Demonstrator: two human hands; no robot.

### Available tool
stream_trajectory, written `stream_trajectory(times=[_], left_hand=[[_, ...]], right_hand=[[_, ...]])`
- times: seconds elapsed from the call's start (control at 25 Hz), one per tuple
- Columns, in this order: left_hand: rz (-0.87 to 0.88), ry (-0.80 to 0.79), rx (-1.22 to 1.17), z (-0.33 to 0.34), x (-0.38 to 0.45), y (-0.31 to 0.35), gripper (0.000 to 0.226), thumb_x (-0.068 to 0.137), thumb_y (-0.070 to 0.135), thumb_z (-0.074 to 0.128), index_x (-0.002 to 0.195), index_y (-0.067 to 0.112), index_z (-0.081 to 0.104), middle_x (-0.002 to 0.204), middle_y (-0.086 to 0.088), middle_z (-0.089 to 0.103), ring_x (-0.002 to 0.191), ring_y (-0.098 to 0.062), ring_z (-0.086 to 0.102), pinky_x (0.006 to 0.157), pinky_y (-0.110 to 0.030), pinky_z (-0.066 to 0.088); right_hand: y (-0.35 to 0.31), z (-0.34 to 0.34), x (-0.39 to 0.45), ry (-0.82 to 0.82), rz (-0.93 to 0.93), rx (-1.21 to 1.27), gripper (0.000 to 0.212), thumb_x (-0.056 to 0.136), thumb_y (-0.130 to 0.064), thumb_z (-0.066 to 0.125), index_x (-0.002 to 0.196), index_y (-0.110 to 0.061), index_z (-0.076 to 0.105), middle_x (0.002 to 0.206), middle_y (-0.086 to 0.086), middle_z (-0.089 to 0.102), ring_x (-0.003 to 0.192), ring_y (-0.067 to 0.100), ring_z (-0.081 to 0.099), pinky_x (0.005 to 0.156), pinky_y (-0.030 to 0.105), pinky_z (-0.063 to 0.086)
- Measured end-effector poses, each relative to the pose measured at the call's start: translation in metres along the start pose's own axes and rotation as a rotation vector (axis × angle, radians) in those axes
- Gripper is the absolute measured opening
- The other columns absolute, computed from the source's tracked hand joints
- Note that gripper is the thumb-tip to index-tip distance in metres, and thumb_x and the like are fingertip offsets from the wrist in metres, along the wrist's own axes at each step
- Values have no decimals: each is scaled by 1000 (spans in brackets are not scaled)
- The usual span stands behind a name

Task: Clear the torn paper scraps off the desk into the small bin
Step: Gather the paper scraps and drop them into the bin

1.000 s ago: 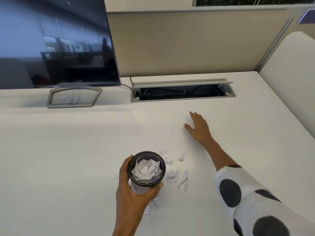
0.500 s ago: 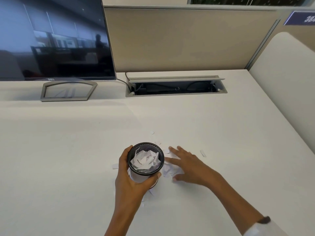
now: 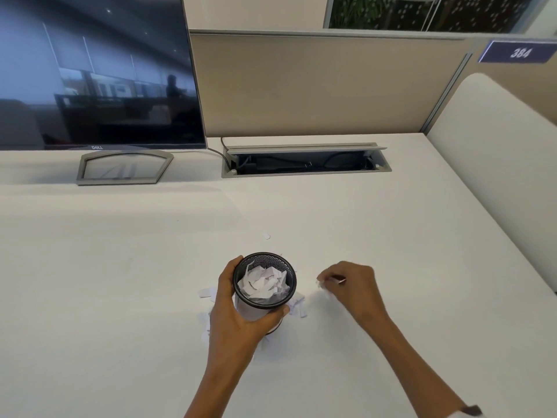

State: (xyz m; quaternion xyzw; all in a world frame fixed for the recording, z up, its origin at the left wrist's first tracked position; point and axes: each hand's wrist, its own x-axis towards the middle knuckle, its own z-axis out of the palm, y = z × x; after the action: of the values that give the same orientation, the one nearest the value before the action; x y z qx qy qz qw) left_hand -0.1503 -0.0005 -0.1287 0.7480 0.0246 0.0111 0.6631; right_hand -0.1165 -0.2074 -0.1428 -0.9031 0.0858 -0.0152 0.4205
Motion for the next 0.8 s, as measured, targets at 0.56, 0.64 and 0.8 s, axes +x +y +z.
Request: stream_trajectory(times=[0.56, 0.64, 0.8], left_hand=[[5, -64, 10, 9, -3, -2, 88, 46, 26, 87, 122, 46, 45, 122, 24, 57, 118, 0, 52, 98, -35, 47], [-1, -44, 7, 4, -1, -3, 90, 46, 27, 86, 124, 43, 44, 125, 22, 57, 120, 1, 49, 101, -34, 44], [-8, 21, 13, -12, 5, -6, 89, 47, 27, 85, 122, 48, 43, 119, 34, 55, 114, 11, 49, 94, -25, 42]], right_hand=[[-86, -22, -15, -146, -214, 257, 30, 75, -3, 70, 84, -31, 74, 92, -20, 74, 79, 0, 67, 67, 7, 48], [-57, -29, 3, 7, -122, 229, 29, 75, -4, 72, 80, -33, 74, 87, -19, 74, 77, 5, 68, 63, 8, 47], [17, -29, 24, -109, 300, -224, 64, 62, -29, 86, 120, -17, 59, 121, 7, 56, 110, 23, 55, 89, 31, 47]])
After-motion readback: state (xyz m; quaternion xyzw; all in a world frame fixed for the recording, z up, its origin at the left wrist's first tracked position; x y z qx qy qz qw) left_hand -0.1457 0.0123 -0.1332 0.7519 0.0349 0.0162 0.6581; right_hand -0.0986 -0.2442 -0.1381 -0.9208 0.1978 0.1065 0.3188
